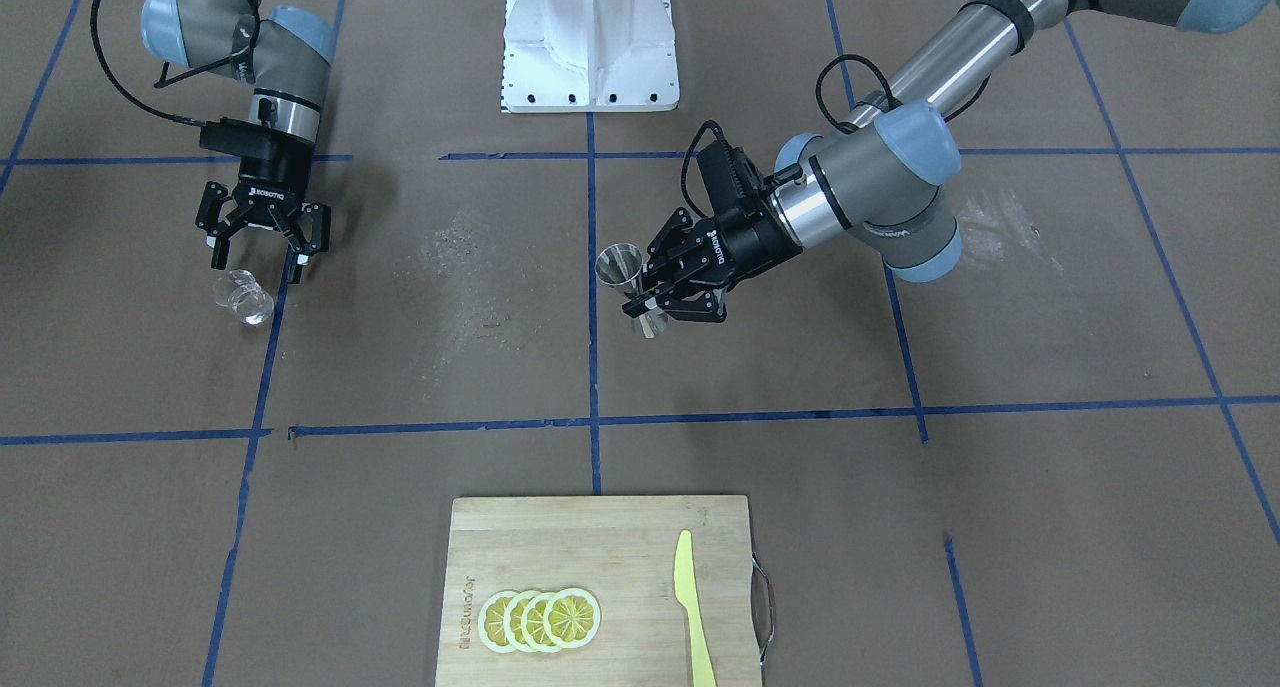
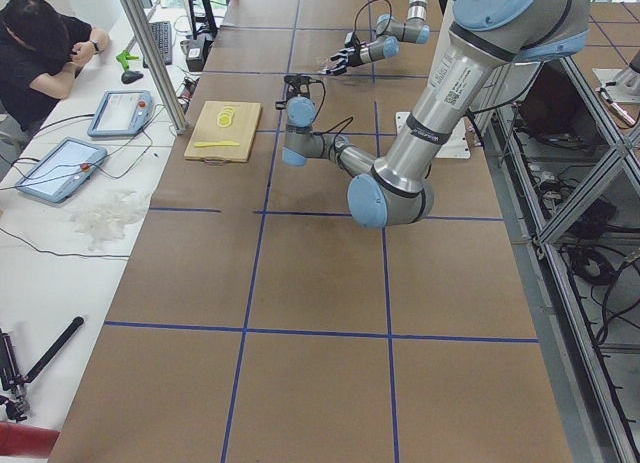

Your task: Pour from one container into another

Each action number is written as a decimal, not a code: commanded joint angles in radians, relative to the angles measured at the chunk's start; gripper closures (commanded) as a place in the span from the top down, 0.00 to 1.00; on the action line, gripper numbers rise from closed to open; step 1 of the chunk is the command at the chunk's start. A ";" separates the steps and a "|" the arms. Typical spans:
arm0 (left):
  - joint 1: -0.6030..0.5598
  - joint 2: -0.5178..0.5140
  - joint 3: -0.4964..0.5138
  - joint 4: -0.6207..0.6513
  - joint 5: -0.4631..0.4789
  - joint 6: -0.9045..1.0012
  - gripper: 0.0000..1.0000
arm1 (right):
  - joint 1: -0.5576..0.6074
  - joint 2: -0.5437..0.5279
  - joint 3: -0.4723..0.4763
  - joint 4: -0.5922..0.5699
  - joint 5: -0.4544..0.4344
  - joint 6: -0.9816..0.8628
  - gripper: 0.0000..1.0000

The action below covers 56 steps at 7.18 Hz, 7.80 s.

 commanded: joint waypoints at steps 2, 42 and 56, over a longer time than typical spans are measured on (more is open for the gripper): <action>0.001 0.001 -0.003 0.000 0.001 0.000 0.00 | 0.012 0.000 -0.005 -0.001 0.000 -0.003 1.00; -0.001 0.017 -0.031 0.003 0.006 -0.009 0.00 | 0.316 0.549 0.063 0.130 0.311 -1.109 0.00; 0.013 0.015 -0.026 0.005 0.009 -0.130 0.00 | 0.204 0.710 0.067 -0.136 0.167 -1.117 0.00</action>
